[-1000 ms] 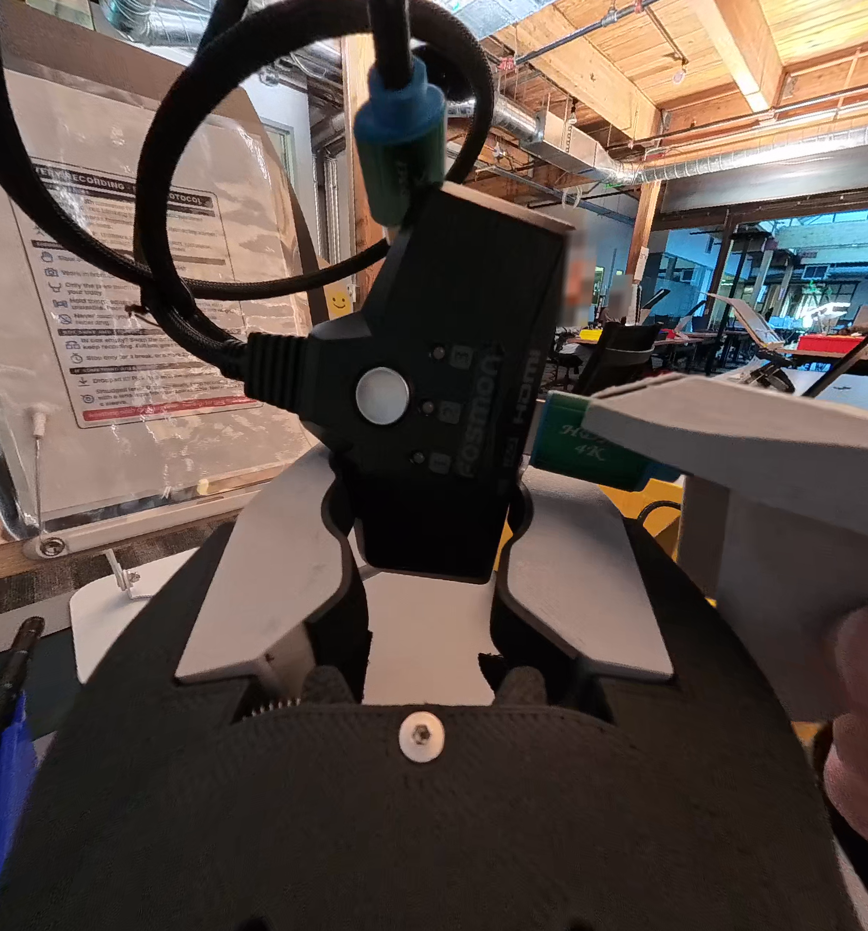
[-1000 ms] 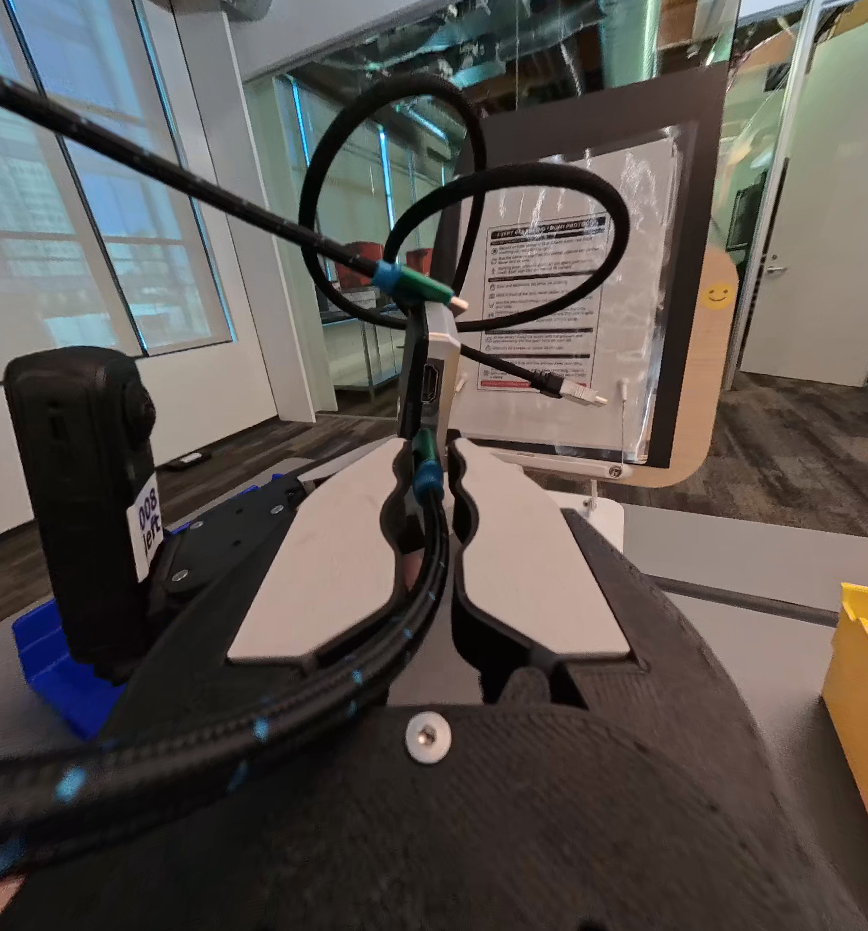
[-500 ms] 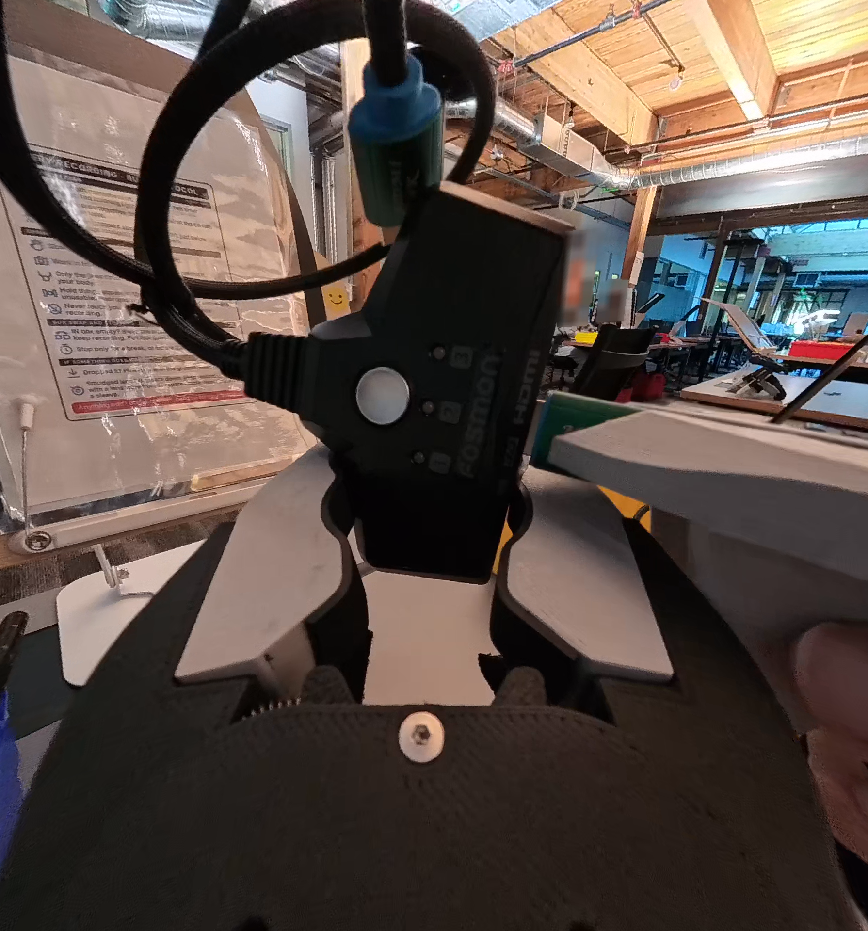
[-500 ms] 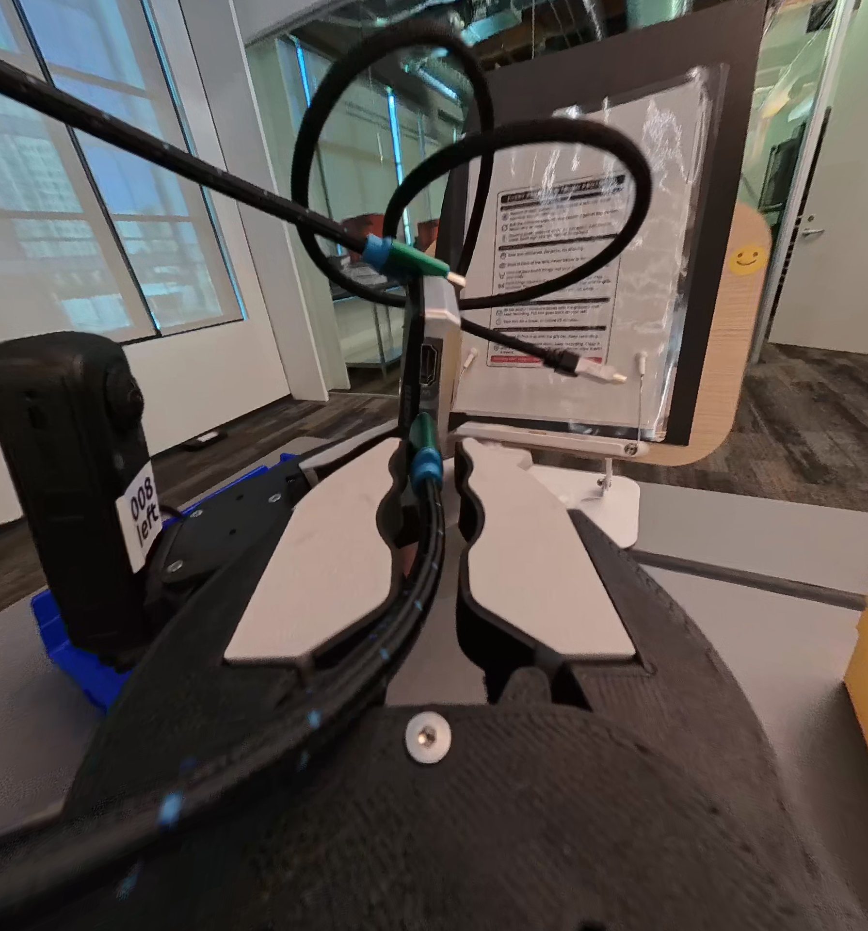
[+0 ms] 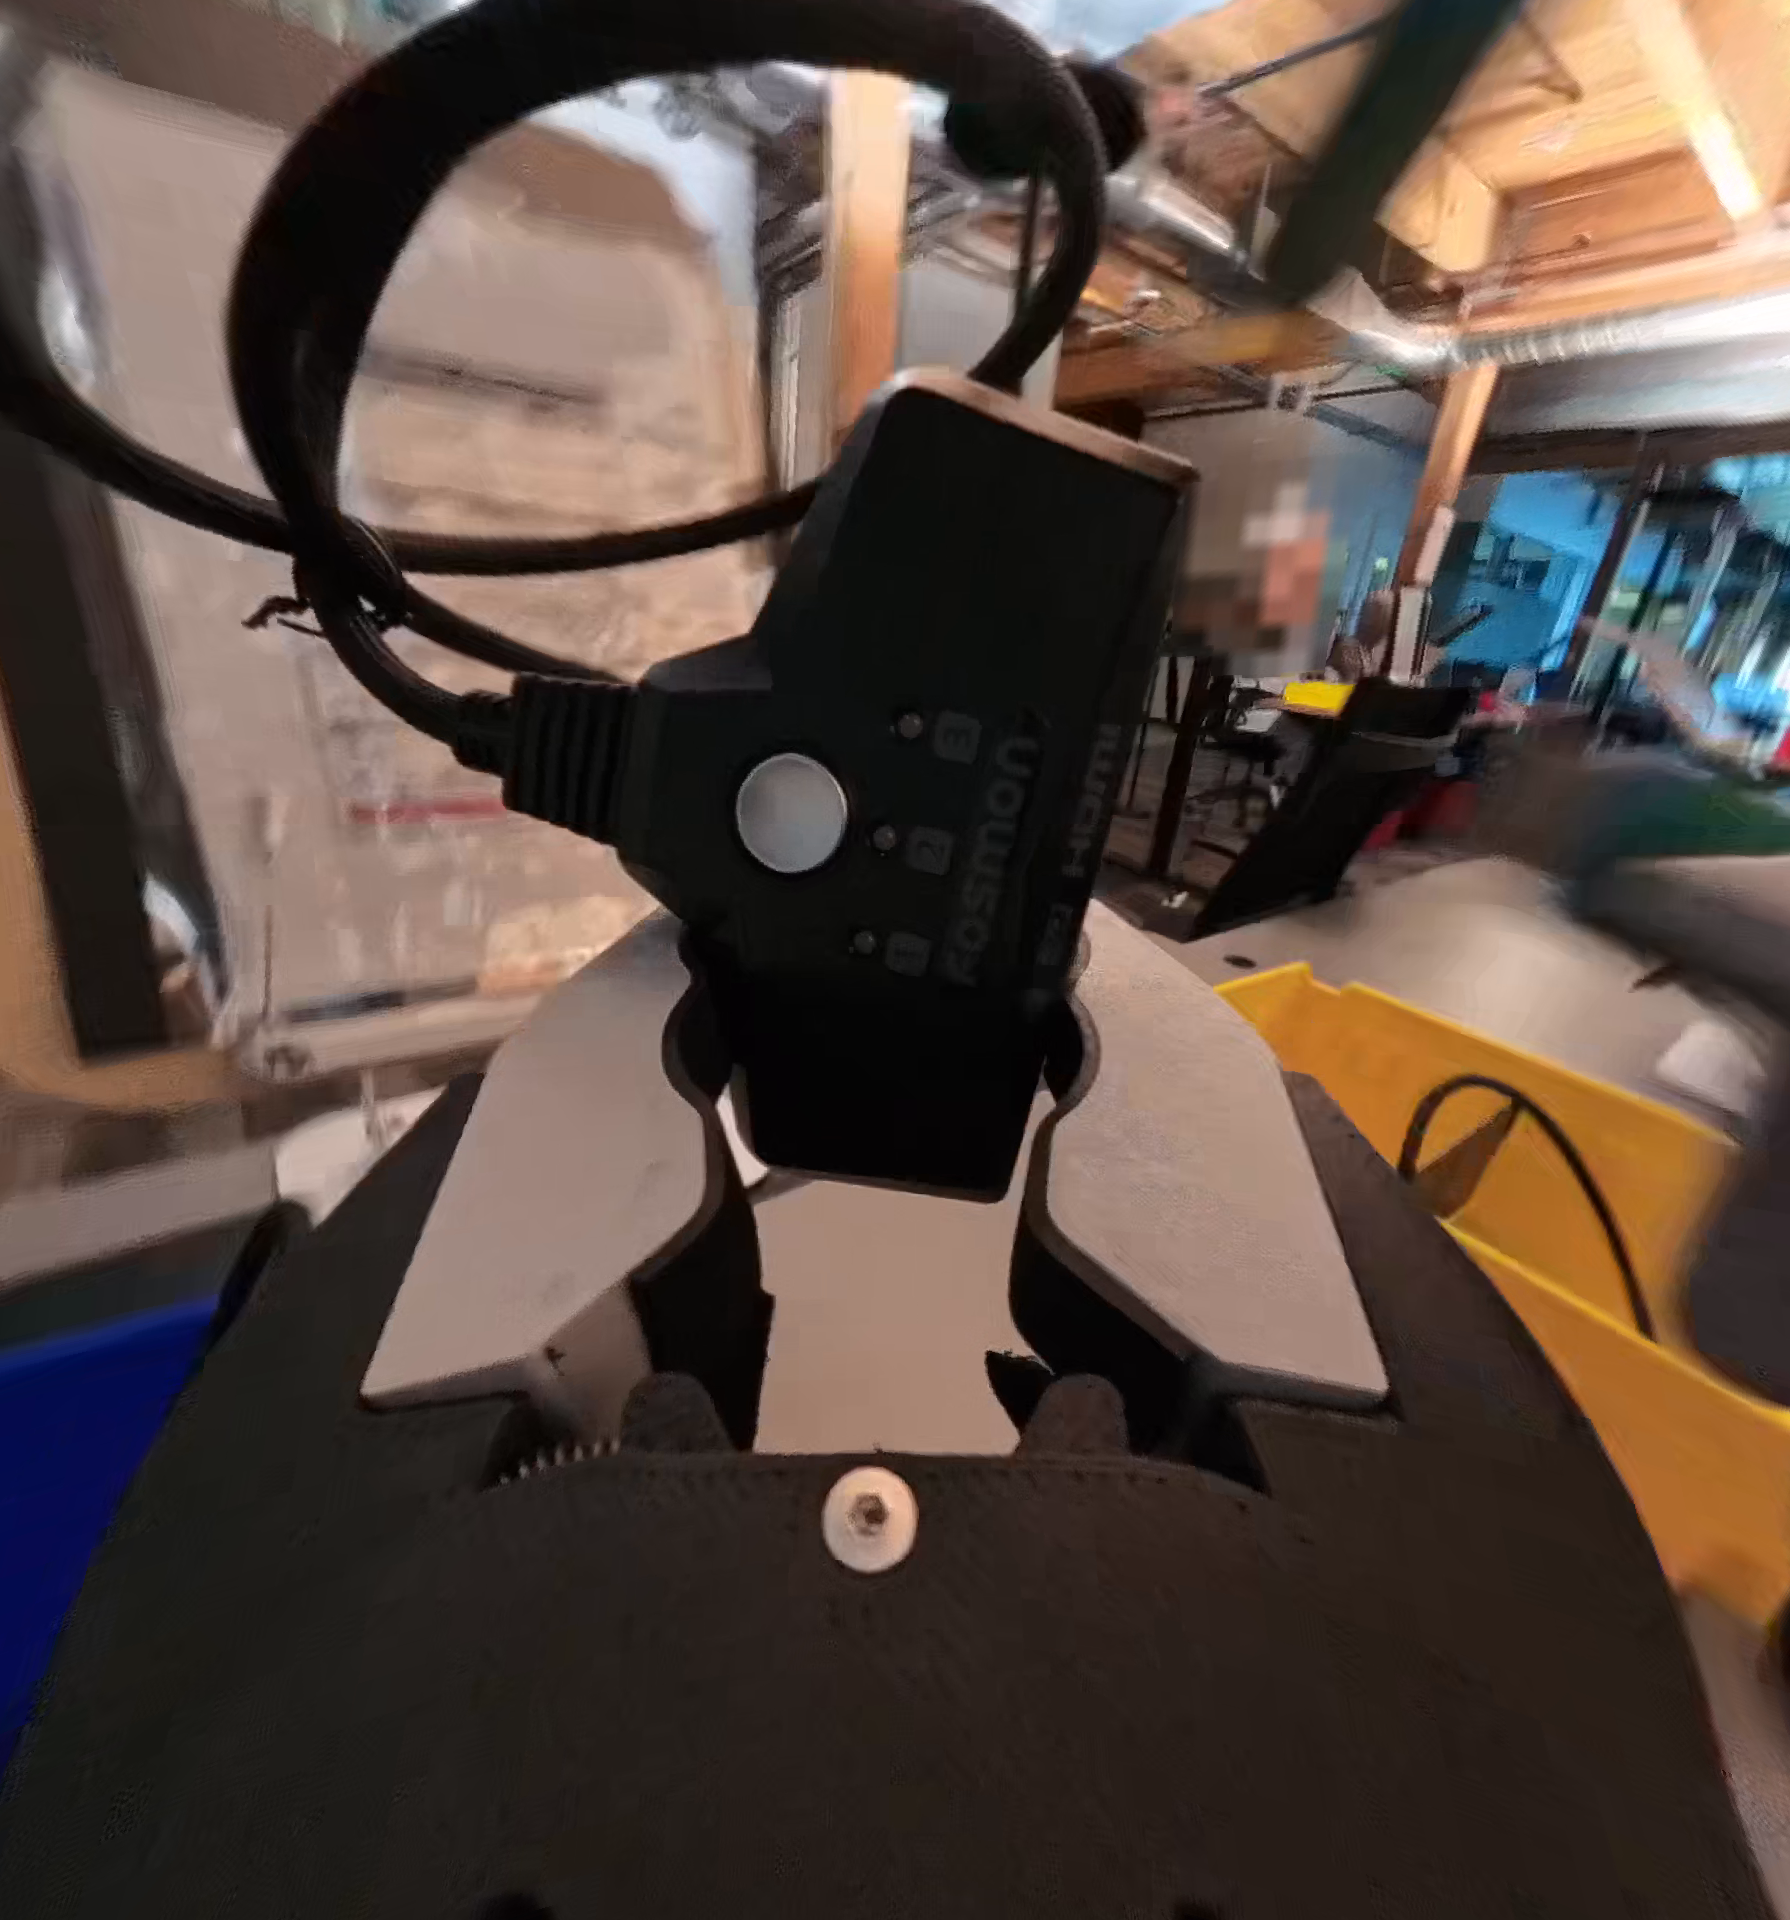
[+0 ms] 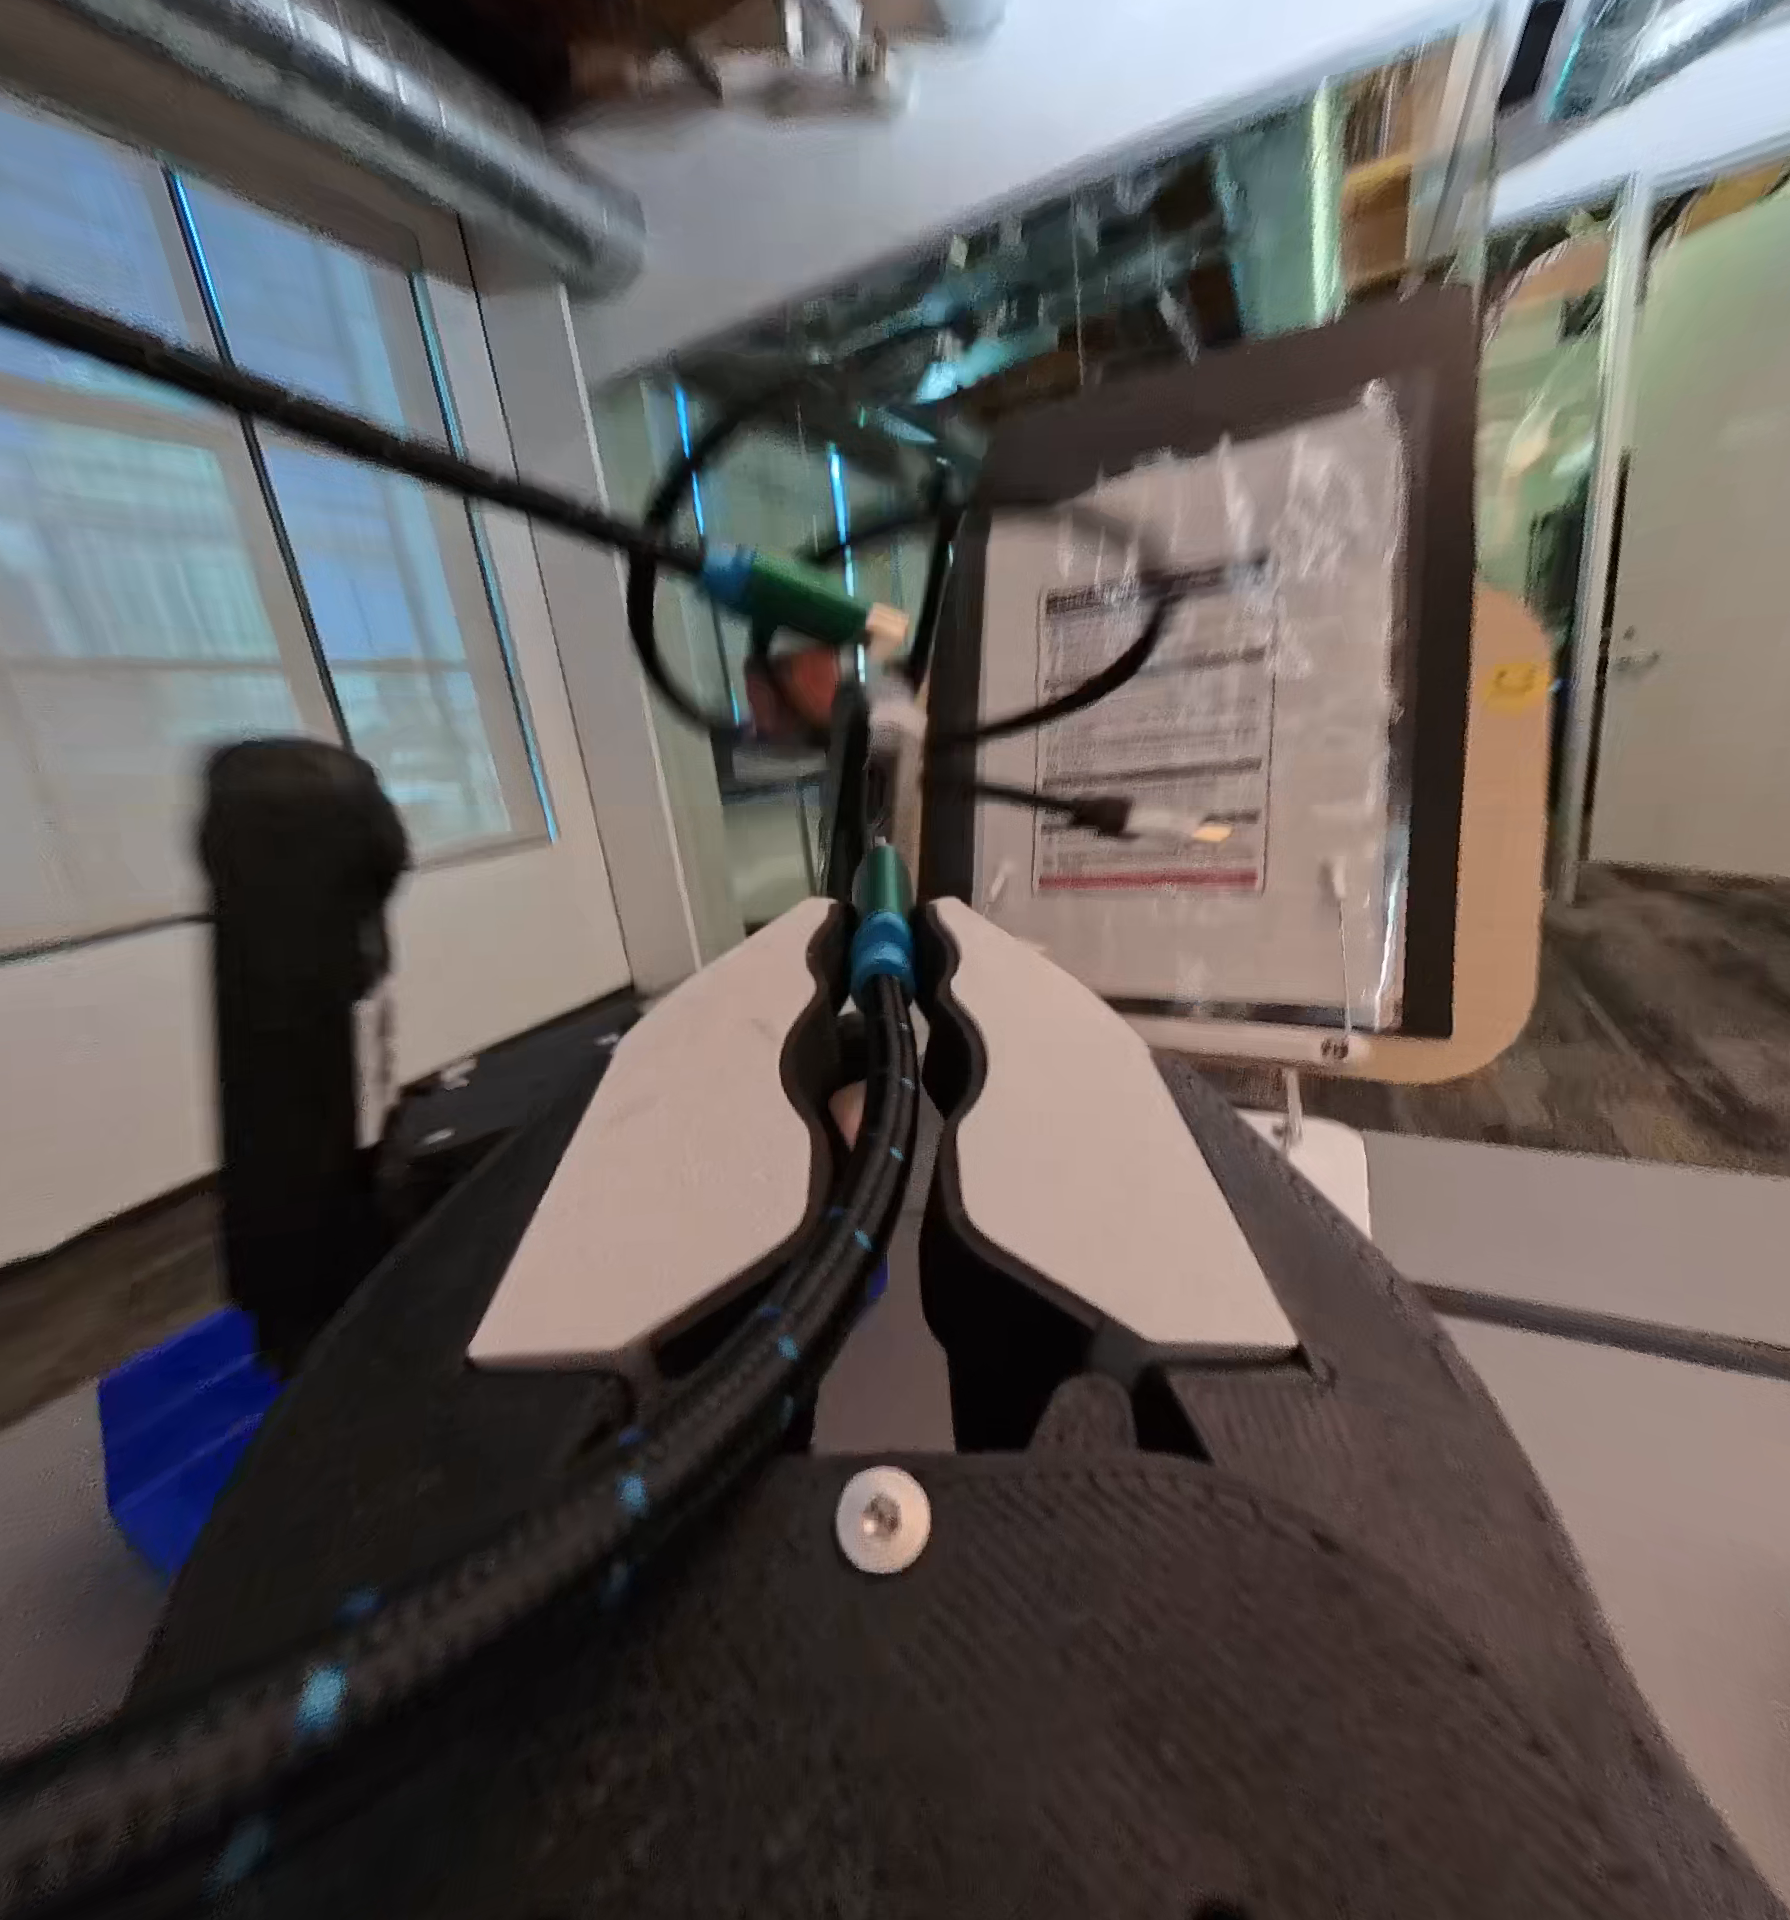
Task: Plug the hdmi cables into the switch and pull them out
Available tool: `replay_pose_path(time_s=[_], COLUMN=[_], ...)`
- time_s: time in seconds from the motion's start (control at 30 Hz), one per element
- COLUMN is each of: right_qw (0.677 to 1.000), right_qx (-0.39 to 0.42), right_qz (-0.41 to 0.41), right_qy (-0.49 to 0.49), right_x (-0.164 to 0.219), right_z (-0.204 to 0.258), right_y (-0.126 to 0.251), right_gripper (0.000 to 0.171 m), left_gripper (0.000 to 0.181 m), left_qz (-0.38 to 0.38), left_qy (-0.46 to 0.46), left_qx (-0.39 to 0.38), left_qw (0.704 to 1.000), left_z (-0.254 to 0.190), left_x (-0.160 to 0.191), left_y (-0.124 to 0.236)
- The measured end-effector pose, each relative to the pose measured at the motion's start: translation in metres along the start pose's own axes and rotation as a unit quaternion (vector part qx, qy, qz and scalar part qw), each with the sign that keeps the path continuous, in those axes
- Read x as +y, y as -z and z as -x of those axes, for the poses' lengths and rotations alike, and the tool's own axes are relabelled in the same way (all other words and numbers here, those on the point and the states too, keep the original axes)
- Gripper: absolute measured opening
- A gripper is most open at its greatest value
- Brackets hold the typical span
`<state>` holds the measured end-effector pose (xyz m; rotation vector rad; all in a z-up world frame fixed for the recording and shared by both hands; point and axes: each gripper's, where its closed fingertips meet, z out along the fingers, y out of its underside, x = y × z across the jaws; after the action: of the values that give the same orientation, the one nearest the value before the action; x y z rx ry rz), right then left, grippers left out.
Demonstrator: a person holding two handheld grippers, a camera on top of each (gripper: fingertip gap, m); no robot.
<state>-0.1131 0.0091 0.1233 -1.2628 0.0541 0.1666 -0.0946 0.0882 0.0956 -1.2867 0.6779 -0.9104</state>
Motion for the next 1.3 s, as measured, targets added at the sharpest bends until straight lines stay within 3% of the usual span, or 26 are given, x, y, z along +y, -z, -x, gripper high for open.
replay_pose_path(time_s=[0.07,0.13,0.2,0.47,0.7,0.8,0.97,1.1,1.2,1.3], right_qw=[1.0,1.0,0.998,0.972,0.88,0.818,0.697,0.623,0.601,0.618], right_qx=[0.013,-0.012,-0.039,-0.087,-0.02,0.018,0.034,0.051,0.093,0.101], right_qz=[-0.019,0.027,0.051,0.211,0.456,0.55,0.693,0.762,0.774,0.764], right_qy=[0.013,0.007,-0.016,-0.059,-0.131,-0.169,-0.178,-0.169,-0.175,-0.155], right_x=[-0.018,-0.014,-0.01,0.018,0.022,0.028,0.063,0.1,0.122,0.124], right_z=[-0.004,-0.003,-0.003,-0.051,-0.193,-0.237,-0.265,-0.28,-0.298,-0.31], right_y=[0.012,0.01,0.012,0.055,0.148,0.195,0.244,0.25,0.249,0.245], right_gripper=[0.013,0.013,0.013,0.013,0.013,0.013,0.013,0.014,0.014,0.042], left_gripper=[0.059,0.059,0.059,0.06,0.06,0.06,0.06,0.06,0.06,0.06], left_qz=[0.003,-0.017,-0.017,-0.035,-0.024,-0.017,0.005,0.029,0.041,0.048], left_qy=[0.081,0.136,0.122,0.083,0.074,0.057,0.044,0.039,0.022,0.002], left_qx=[-0.004,0.008,0.008,0.088,0.15,0.156,0.167,0.182,0.182,0.178], left_qw=[0.997,0.991,0.992,0.992,0.986,0.986,0.985,0.982,0.982,0.983], left_z=[0.039,0.066,0.073,0.007,-0.025,-0.034,-0.046,-0.057,-0.063,-0.065], left_x=[0.006,0.001,-0.01,-0.05,-0.062,-0.061,-0.051,-0.04,-0.033,-0.029], left_y=[0.001,0.008,0.015,0.024,0.027,0.026,0.021,0.018,0.016,0.015])
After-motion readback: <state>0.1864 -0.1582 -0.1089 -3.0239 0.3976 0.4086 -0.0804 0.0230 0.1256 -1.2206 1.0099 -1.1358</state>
